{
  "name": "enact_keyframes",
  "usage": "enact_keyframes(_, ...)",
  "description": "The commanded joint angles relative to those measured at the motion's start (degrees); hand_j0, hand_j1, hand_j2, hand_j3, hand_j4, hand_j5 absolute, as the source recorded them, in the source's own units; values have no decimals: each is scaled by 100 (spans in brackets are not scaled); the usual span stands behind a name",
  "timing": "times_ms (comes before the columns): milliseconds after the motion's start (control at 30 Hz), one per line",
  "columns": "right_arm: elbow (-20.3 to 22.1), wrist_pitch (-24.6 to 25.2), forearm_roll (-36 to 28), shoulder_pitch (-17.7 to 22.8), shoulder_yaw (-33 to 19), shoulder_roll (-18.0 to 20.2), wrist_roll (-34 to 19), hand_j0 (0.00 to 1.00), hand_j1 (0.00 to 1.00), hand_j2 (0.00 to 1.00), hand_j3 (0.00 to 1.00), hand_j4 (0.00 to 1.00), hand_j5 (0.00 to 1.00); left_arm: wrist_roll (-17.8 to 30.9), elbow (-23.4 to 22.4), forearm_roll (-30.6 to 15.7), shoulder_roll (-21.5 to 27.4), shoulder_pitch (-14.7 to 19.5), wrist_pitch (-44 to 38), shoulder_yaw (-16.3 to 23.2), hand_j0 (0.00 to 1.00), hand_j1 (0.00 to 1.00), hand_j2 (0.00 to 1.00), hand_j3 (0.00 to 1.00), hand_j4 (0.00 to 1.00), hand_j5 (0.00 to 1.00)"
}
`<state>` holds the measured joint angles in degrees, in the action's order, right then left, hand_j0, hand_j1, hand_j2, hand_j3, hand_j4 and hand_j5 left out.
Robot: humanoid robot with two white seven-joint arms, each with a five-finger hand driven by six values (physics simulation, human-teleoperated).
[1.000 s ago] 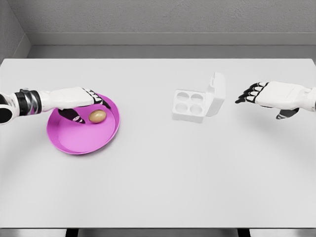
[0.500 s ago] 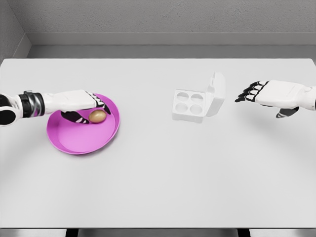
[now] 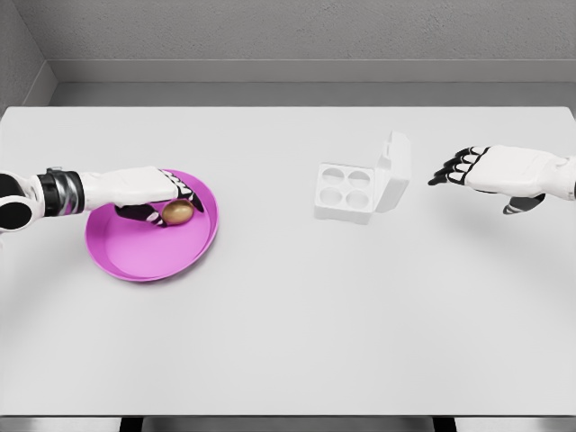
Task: Pack egg into the box and close the box lid
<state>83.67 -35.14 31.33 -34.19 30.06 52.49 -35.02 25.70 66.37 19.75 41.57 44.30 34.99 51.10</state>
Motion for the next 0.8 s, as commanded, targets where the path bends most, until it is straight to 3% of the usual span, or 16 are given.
enact_keyframes(0, 0, 14, -22, 0, 0, 7, 2, 100, 100, 100, 100, 100, 100, 6, -1, 3, 1, 0, 1, 5, 74, 74, 74, 74, 74, 74)
enact_keyframes(133, 0, 14, -22, 0, 0, 7, 2, 100, 100, 100, 100, 100, 100, 6, 69, 3, 9, 0, 1, 66, 73, 73, 73, 73, 73, 73)
enact_keyframes(300, 0, 14, -22, 0, 0, 7, 2, 100, 100, 100, 100, 100, 100, 6, 113, 3, 9, 0, 1, 84, 60, 60, 60, 60, 60, 60)
enact_keyframes(767, 0, 14, -22, 0, 0, -2, 2, 100, 100, 100, 100, 100, 100, -3, 210, -6, 80, 18, 1, 75, 44, 44, 44, 44, 44, 44)
